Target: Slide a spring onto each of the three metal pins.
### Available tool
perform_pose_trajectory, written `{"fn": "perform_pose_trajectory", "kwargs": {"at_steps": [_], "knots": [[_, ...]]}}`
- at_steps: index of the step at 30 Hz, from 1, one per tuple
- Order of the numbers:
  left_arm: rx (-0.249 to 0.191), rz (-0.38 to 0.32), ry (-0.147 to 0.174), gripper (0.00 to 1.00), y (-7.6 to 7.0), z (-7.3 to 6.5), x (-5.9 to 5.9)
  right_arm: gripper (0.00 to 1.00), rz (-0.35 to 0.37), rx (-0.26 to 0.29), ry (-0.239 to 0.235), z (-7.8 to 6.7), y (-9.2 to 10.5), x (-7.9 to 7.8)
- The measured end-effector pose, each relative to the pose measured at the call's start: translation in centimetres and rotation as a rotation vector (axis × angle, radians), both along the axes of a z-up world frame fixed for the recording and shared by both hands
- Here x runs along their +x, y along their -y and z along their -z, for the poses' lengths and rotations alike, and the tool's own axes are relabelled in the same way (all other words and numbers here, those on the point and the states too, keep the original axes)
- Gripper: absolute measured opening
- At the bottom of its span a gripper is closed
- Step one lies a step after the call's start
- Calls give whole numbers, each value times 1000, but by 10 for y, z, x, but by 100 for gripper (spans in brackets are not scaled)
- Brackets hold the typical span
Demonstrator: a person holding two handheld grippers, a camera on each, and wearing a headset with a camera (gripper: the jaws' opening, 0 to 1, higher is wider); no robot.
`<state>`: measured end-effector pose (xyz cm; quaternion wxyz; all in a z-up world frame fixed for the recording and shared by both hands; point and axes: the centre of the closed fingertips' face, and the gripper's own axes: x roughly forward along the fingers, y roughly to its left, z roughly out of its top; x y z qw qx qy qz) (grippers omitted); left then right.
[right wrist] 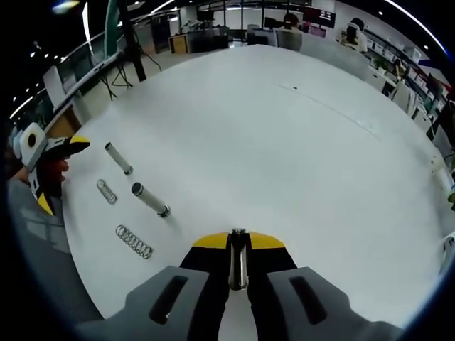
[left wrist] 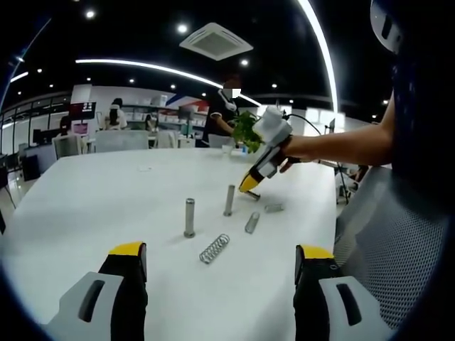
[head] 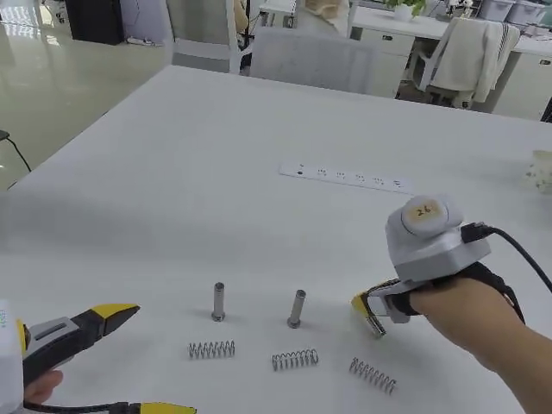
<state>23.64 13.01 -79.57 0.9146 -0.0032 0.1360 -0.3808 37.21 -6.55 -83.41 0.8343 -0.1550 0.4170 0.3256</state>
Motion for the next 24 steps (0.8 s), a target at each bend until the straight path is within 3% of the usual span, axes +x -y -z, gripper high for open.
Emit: {"fn": "perform_pose_trajectory", "kwargs": {"at_steps": [12,24], "knots": [[-3,13,11,82,5,-3,-1,5,-1,28,35,-18,7,-12],[0,15,19,82,3,-6,0,5,-8,48,55,-21,4,-16]]}}
